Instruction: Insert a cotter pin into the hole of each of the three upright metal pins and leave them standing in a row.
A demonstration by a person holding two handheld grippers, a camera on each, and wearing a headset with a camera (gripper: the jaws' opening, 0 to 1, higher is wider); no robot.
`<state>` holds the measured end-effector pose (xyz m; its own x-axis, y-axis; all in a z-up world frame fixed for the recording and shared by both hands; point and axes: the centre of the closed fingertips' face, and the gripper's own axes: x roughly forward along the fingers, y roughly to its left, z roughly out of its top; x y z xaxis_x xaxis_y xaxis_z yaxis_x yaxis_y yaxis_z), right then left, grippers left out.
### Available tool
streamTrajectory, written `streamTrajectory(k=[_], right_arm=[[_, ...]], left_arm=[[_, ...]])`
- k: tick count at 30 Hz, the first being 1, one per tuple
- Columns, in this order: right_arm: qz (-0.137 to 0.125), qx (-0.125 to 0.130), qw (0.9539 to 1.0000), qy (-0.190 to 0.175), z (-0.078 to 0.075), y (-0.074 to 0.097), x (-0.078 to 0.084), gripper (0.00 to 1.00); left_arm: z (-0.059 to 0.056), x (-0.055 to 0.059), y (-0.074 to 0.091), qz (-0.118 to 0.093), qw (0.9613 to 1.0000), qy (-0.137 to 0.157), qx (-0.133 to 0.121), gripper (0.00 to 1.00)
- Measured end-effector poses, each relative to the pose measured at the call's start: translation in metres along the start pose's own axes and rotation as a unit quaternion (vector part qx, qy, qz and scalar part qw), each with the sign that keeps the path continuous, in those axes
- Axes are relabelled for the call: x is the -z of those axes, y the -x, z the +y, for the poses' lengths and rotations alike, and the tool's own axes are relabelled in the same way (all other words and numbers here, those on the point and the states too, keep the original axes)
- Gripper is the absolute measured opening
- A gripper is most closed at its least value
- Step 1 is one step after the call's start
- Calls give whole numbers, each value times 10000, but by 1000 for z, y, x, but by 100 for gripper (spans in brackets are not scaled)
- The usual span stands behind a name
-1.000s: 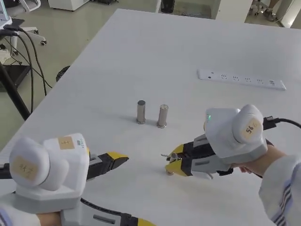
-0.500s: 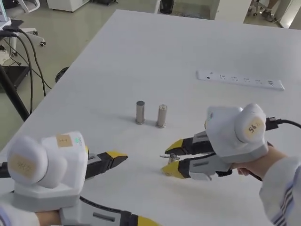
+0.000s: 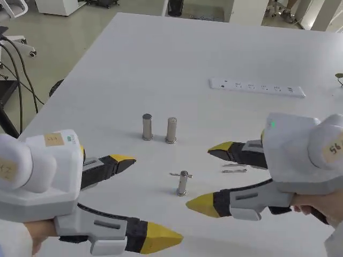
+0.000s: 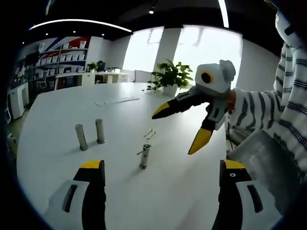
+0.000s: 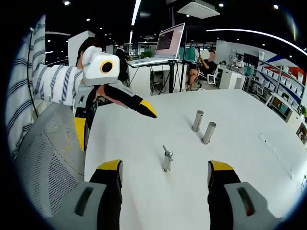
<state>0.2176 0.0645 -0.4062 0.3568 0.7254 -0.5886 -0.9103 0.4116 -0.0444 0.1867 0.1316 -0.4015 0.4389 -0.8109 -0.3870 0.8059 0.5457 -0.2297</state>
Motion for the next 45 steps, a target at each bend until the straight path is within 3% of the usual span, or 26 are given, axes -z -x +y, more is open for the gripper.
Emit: streamTrajectory(k=[9,13,20,26,27,29,35,39,40,41,45], right_arm=[[-37,470,9966,-677,5,24,17,86],[-235,575,9922,-1079,9,27,19,90],[-290,685,9890,-1275,10,35,21,92],[-430,829,9859,-1392,6,46,16,91],[-444,860,9855,-1393,6,50,15,91],[-470,874,9851,-1403,6,54,15,91],[-551,991,9828,-1455,4,72,16,91],[-575,1093,9806,-1520,4,82,19,91],[-577,1105,9803,-1534,5,83,20,90],[-586,1114,9796,-1568,5,85,21,90],[-617,1164,9769,-1685,6,91,26,89]], left_arm=[[15,2,4,26,9998,55,-183,98],[19,0,5,7,9997,78,-233,97],[30,-5,6,4,9995,-12,-327,97],[56,-20,4,-103,9979,-114,-629,96],[68,-26,4,-147,9966,-188,-789,96],[78,-30,2,-150,9957,-170,-896,93],[110,-31,-11,200,9936,-307,-1071,87],[133,-35,-21,236,9910,-318,-1282,74],[139,-34,-23,281,9898,-317,-1358,72],[152,-31,-24,405,9860,-285,-1595,71],[165,-31,-39,425,9869,-183,-1544,58]])
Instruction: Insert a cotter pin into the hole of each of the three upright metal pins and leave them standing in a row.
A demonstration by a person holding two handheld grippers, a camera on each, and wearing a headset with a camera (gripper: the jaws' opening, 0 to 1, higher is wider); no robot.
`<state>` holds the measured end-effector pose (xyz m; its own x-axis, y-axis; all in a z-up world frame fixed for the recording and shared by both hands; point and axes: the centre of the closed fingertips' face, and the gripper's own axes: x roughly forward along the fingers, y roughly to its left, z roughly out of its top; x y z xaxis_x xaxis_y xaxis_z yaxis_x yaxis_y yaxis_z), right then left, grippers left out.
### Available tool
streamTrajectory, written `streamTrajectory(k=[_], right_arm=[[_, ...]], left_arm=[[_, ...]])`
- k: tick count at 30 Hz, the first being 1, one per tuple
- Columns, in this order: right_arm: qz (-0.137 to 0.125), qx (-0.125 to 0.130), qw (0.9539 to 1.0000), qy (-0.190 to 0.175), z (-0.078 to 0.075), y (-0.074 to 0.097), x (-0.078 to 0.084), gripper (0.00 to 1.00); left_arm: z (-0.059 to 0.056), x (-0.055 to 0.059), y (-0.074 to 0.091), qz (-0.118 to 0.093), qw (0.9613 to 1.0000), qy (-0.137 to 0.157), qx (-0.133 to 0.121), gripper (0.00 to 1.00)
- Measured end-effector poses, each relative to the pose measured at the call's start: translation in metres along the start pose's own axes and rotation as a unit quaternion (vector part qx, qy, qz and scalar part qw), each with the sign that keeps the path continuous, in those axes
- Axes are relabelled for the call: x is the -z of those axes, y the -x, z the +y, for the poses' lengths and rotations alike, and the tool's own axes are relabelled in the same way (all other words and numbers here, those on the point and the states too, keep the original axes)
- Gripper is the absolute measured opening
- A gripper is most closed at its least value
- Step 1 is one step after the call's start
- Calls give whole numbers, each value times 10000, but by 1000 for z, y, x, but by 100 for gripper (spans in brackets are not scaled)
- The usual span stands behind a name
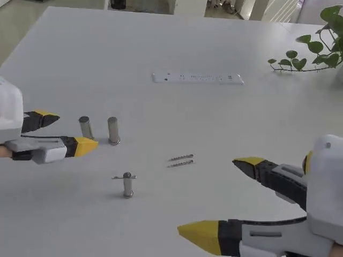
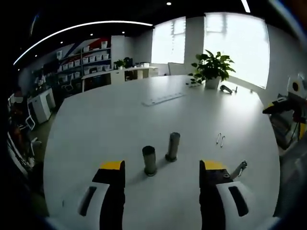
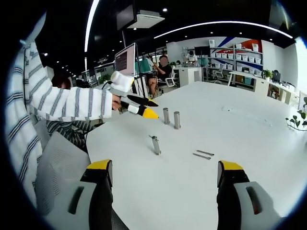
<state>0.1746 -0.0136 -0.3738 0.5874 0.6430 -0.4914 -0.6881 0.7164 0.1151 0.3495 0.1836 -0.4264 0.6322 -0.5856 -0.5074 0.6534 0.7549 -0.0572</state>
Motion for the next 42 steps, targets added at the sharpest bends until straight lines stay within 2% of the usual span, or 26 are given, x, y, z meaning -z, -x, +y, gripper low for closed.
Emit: streamTrajectory(k=[3,5,6,9,18,22,24,25,28,29,31,33,36,40,42], right_arm=[[23,51,10000,-18,-1,4,2,89],[5,85,9999,-80,-1,7,4,89],[0,85,9999,-97,-1,8,5,89],[46,82,9999,-125,1,8,9,89],[-32,40,9998,-206,5,6,9,89],[38,0,9998,-212,7,4,14,89],[25,-24,9997,-240,8,4,15,89],[32,-59,9996,-275,9,3,17,89],[88,-103,9995,-279,10,3,21,89],[125,-106,9995,-268,10,4,23,88],[145,-101,9995,-270,10,5,24,88],[136,-97,9994,-293,10,6,24,89],[122,-16,9993,-350,8,6,24,89],[183,-14,9992,-363,7,4,27,89],[183,-44,9992,-357,8,3,27,89]], left_arm=[[5,1,-10,48,10000,-11,-81,55],[10,2,-18,44,9998,159,-140,52],[12,2,-21,25,9995,253,-172,49],[14,4,-29,62,9994,255,-210,42],[16,16,-38,225,9985,444,-247,19],[18,13,-40,127,9984,479,-277,21],[20,10,-41,37,9973,672,-279,15],[19,8,-41,6,9969,729,-306,11],[17,9,-40,-6,9975,662,-249,11],[17,9,-38,1,9983,511,-268,11],[20,8,-36,70,9983,388,-427,10],[21,9,-34,100,9978,402,-519,9],[23,12,-29,148,9949,781,-622,9],[18,8,-18,130,9967,600,-528,9],[16,4,-10,80,9966,651,-499,9]])
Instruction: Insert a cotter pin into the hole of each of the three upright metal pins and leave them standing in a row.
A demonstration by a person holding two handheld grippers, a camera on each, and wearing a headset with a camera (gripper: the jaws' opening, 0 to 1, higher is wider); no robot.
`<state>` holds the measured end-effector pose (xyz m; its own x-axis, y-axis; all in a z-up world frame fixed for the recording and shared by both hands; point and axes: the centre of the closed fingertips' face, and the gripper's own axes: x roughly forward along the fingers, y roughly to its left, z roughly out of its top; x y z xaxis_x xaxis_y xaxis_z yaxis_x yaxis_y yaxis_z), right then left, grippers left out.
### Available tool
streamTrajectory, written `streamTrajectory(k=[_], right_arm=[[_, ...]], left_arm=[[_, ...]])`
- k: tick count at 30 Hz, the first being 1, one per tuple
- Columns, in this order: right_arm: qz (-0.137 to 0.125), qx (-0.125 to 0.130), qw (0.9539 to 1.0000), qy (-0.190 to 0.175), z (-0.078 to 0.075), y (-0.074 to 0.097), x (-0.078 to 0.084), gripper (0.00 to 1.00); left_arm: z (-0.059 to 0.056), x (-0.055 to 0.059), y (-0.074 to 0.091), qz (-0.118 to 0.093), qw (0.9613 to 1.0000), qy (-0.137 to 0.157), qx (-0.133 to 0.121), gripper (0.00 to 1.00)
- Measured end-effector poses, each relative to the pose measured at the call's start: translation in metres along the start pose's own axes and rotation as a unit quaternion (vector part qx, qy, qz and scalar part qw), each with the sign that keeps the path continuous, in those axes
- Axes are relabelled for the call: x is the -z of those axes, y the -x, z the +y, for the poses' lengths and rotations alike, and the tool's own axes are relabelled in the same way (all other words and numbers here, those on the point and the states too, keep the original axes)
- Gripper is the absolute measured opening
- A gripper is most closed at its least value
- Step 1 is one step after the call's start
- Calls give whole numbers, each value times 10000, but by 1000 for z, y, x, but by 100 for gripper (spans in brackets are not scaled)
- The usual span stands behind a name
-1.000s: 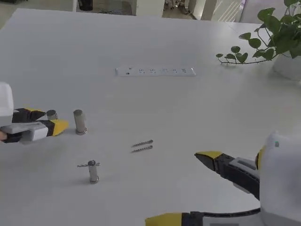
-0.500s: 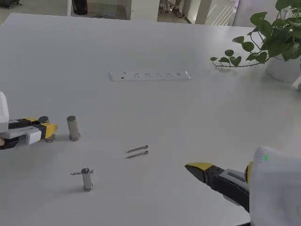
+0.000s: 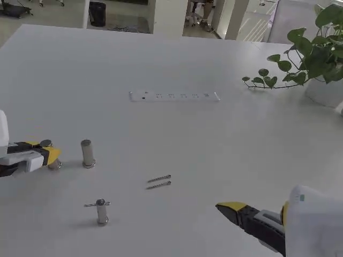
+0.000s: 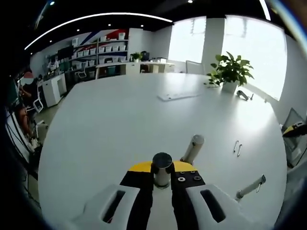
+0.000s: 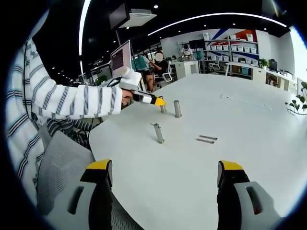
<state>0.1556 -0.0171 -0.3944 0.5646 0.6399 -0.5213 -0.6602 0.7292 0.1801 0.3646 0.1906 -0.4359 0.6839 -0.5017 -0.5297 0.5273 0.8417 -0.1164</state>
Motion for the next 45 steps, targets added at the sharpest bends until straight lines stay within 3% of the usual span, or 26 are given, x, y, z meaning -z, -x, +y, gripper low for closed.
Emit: streamTrajectory(k=[6,9,13,18,25,30,34,37,45], right_arm=[[-54,-58,9999,94,4,-2,-7,89],[-62,-96,9998,147,5,-2,-8,89],[-83,-147,9997,186,6,-4,-10,89],[-104,-199,9995,226,7,-6,-11,89],[-171,-232,9992,263,6,-7,-13,89],[-222,-253,9991,257,5,-7,-14,89],[-217,-297,9990,266,4,-8,-13,89],[-219,-326,9988,276,5,-9,-14,88],[-219,-390,9986,280,8,-9,-12,88]], left_arm=[[-11,-1,24,-29,9999,-130,101,9],[-20,1,39,17,9998,-40,203,9],[-37,2,59,82,9984,-393,389,9],[-58,4,79,103,9970,-558,525,9],[-97,22,94,193,9932,-714,899,9],[-128,36,94,211,9896,-902,1097,9],[-158,46,90,224,9860,-850,1417,9],[-173,53,84,276,9833,-970,1517,9],[-197,65,65,376,9762,-1309,1687,9]])
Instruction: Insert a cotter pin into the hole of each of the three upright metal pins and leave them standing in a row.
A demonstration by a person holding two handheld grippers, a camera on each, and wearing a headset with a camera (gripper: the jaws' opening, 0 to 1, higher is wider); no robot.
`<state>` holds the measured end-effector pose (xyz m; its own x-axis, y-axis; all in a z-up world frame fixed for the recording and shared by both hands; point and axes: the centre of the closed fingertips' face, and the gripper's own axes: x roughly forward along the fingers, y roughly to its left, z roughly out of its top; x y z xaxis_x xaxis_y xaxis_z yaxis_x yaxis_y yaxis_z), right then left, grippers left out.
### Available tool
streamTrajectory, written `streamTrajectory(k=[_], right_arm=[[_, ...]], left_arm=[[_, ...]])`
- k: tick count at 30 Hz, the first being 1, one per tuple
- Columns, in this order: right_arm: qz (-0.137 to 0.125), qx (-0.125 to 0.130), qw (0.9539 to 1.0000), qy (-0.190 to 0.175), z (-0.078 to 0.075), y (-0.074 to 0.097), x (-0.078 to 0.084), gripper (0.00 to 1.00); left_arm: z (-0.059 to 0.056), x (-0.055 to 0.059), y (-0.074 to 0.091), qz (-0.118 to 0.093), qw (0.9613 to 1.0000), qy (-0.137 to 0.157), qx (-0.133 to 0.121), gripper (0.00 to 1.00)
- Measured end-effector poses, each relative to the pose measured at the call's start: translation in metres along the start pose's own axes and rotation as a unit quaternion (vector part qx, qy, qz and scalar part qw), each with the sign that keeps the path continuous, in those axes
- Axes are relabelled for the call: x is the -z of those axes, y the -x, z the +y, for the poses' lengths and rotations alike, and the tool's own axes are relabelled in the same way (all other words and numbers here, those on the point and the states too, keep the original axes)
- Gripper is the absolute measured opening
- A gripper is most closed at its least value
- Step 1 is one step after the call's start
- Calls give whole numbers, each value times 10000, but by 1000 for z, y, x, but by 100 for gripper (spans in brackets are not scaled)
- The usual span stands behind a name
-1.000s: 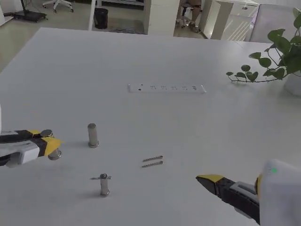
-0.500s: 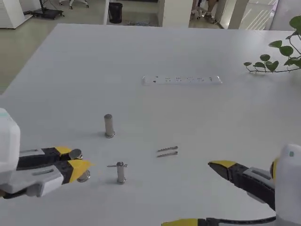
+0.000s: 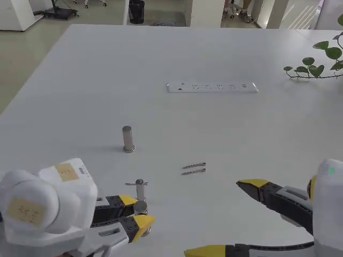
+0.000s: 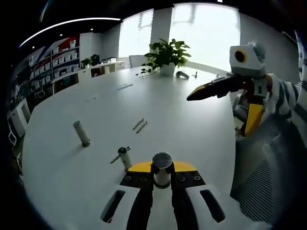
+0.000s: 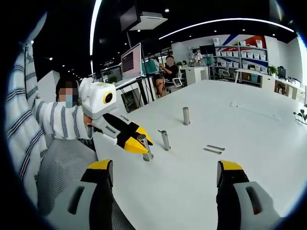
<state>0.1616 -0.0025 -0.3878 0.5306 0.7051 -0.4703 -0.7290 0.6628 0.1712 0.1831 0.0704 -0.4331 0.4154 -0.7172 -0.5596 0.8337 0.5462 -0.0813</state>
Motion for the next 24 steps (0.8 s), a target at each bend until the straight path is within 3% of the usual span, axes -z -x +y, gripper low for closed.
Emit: streamTrajectory(k=[6,11,22,24], right_arm=[[31,-4,10000,-15,1,0,3,88],[42,7,10000,-35,0,0,4,88],[133,3,9999,-1,1,0,7,88],[139,-4,9999,-4,1,0,7,88]], left_arm=[[0,0,-9,-79,9999,-12,-83,9],[0,5,-14,-22,9999,-74,-153,9],[-8,13,-22,-59,9999,-121,-65,9],[-10,16,-24,7,10000,-1,-29,9]])
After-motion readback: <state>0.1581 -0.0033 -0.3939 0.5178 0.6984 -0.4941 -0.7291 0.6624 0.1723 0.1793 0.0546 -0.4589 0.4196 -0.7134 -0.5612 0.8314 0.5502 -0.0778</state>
